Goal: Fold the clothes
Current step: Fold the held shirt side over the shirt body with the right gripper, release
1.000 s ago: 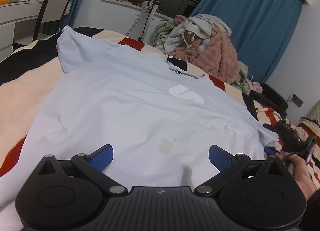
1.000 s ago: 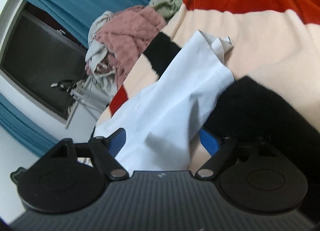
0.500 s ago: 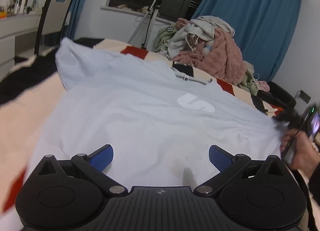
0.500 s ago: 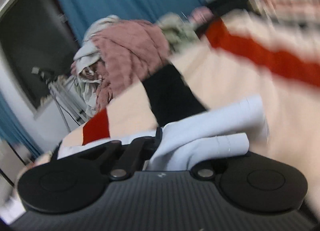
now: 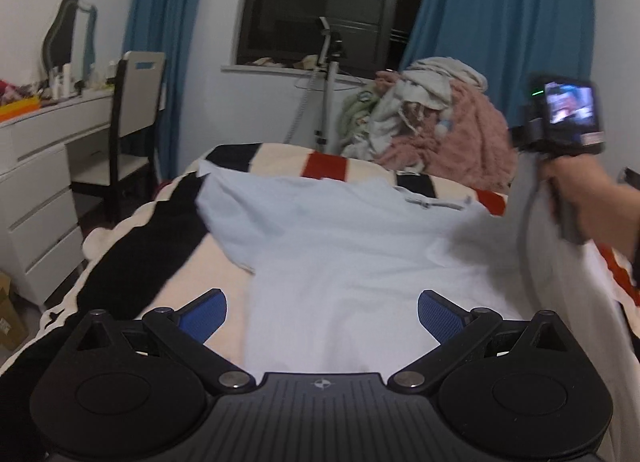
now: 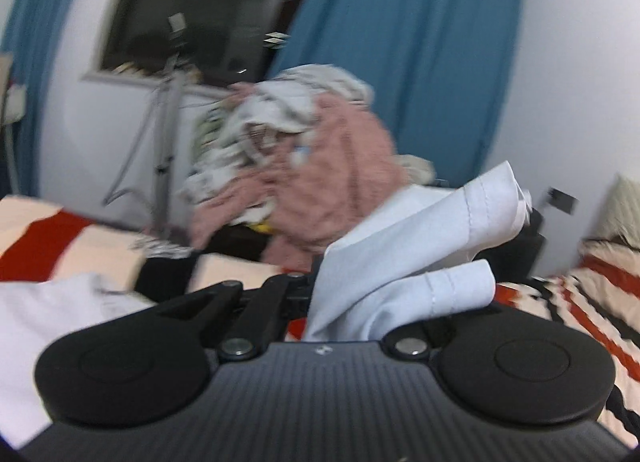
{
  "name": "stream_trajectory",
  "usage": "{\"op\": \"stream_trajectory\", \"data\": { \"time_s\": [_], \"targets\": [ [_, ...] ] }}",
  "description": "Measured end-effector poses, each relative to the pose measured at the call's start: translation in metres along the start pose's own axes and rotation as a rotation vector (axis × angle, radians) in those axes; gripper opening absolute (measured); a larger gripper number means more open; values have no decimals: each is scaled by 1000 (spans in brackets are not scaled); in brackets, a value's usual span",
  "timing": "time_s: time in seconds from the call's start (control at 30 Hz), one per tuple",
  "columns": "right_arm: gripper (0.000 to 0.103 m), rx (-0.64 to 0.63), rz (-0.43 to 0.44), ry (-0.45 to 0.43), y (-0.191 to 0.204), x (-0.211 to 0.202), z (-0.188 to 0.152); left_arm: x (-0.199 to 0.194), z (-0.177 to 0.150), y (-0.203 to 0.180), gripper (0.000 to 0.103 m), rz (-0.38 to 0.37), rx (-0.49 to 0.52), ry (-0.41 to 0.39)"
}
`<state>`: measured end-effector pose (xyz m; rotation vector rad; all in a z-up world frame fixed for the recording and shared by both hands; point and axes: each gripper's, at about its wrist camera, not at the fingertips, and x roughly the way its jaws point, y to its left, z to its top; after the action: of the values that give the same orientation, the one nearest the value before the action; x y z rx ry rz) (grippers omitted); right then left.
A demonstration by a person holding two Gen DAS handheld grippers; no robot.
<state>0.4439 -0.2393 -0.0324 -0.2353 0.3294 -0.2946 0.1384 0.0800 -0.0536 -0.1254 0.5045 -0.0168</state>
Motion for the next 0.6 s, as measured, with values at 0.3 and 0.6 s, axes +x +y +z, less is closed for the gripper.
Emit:
{"op": "stream_trajectory", "data": {
  "time_s": [0.3, 0.6],
  "targets": [
    [62, -63, 207, 170, 149, 40, -45, 46, -13, 34, 103, 25, -60, 84],
    [91, 120, 420, 69, 111, -38, -37, 55, -17, 31, 103, 1, -56, 86]
  ]
}}
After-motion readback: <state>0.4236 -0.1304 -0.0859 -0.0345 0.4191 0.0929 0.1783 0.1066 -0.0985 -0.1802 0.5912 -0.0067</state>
